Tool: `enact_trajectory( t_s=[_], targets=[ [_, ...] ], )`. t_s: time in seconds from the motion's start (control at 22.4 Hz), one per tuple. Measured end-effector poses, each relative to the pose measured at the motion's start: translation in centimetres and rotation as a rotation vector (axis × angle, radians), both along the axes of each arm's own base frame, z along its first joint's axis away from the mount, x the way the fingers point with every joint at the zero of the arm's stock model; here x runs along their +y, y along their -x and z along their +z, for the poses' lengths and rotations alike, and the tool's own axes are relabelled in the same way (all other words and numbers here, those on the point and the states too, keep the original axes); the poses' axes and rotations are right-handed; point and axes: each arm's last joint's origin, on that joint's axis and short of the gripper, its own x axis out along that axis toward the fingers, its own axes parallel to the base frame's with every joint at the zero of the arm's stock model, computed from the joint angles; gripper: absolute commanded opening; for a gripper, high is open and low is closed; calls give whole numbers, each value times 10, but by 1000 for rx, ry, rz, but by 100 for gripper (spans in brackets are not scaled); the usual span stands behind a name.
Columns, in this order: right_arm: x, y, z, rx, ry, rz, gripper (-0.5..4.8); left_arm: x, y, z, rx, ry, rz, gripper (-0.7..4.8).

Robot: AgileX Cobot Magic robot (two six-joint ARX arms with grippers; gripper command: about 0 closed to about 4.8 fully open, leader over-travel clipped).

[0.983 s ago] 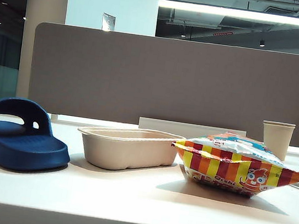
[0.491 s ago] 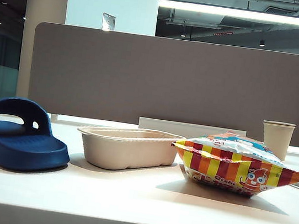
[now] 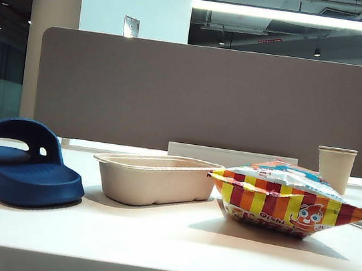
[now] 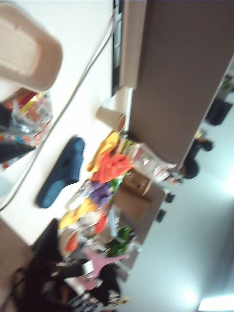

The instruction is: Pick up a bag of chips and put them in the box.

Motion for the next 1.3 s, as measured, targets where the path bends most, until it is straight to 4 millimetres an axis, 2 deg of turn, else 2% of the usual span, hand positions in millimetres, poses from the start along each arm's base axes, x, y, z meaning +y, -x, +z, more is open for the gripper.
enact_trajectory(
  t_s=[0.04,0.13,0.27,0.4,0.54,0.71,0.89,1.07,1.21,1.3],
  targets=[
    [0,-4,3,15,12,5,92,-1,-3,2,9,-15,-24,94],
    [1,-13,6,71,20,15,95,-1,-7,6,13,-43,-64,123],
    [1,-26,5,142,22,19,95,-2,-11,11,-11,-71,-89,122],
    [5,-43,-5,258,21,51,95,-3,-15,8,4,-87,-130,122],
    [16,-57,-17,355,23,113,96,-9,-18,4,39,-100,-207,122],
    [30,-69,-23,375,11,177,99,-17,-26,-1,93,-106,-299,122],
    [44,-82,-28,370,-10,216,146,-33,-37,-8,170,-119,-422,122],
    [47,-90,-34,393,-13,199,185,-53,-48,-18,223,-172,-470,122],
    [46,-93,-38,413,-9,187,252,-70,-54,-27,246,-236,-472,122],
    [47,-95,-42,439,-12,174,331,-88,-58,-37,249,-310,-470,123]
  ],
)
